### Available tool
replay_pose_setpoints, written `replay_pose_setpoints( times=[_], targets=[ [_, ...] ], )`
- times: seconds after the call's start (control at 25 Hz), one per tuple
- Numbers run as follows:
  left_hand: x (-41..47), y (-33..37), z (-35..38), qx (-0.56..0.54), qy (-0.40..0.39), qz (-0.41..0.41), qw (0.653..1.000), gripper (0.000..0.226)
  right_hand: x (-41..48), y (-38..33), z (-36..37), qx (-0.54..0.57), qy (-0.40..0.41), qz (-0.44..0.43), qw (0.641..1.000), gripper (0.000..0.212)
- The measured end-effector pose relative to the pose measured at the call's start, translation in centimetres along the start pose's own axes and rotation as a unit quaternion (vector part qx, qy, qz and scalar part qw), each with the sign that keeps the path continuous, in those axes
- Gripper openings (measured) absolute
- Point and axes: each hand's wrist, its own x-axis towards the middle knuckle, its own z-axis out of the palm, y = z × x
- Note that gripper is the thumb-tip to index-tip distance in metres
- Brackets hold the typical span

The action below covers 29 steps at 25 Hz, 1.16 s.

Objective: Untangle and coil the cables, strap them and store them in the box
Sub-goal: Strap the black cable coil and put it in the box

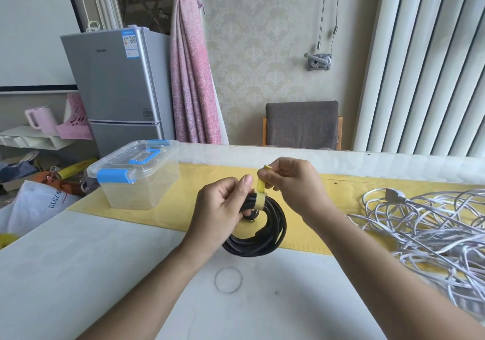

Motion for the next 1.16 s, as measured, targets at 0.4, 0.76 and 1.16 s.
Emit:
replay_pose_setpoints(
  times=[0.4,0.76,1.16],
  targets=[
    [-1.2,1.2,-0.2,0.077,0.016,0.192,0.978,0.038,-0.6,-0.4,0.4,0.115,-0.176,0.072,0.975,0.012],
    [-1.1,0.8,-0.1,0.082,0.002,0.189,0.979,0.029,-0.5,-0.4,0.5,0.049,-0.157,0.063,0.984,0.018],
    [-0.6,0.4,-0.1,0.129,-0.080,0.124,0.981,0.028,0.3,-2.4,-2.8,0.065,-0.064,0.000,0.996,0.024]
  ],
)
